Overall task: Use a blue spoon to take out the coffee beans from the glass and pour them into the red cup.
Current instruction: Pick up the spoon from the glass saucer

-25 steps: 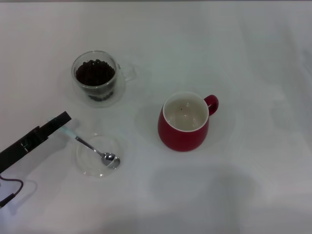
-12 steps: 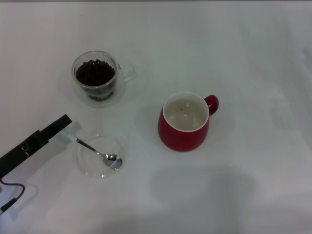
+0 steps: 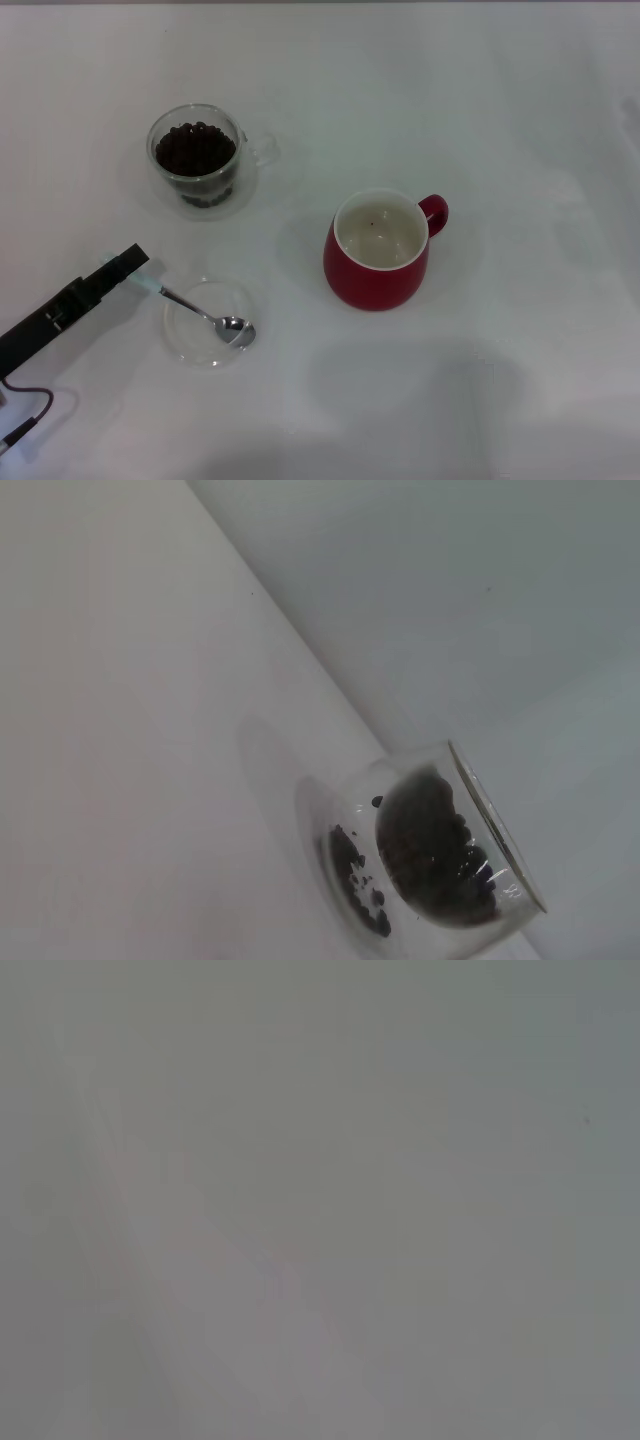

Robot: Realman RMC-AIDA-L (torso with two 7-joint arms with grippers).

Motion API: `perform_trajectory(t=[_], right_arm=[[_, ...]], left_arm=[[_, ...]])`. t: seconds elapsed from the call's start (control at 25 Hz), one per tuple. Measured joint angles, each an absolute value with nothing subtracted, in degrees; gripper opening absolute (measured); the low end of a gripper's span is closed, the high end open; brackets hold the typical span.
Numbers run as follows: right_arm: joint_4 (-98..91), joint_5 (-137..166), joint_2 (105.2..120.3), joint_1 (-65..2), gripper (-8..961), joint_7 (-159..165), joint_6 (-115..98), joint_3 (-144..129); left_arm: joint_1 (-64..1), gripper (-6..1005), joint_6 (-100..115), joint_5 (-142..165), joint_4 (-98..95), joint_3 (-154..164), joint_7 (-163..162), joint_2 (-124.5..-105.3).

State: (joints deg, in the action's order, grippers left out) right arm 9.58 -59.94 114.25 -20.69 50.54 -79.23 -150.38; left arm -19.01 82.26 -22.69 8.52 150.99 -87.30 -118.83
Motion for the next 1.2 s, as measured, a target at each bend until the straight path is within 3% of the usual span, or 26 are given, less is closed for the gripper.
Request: perform_trajectory(t=[0.68, 0.88, 1.2], right_arm=[[9.6, -59.9, 114.52, -20.2, 874, 50.5, -79.2, -150.4], [9.6, -59.9, 114.42, -20.2, 875, 50.5, -79.2, -150.4], [9.6, -59.9, 114.43, -20.2, 875, 50.5, -79.2, -150.4]], left_arm=[[-18.8, 389, 82.2, -22.7, 8.5, 151.0, -87.5, -118.83], [-18.7, 189, 82.5, -22.9, 8.4, 151.0, -87.6, -118.83], [-19.2, 148, 83.4, -24.0, 8.4, 151.0, -87.9, -118.63]])
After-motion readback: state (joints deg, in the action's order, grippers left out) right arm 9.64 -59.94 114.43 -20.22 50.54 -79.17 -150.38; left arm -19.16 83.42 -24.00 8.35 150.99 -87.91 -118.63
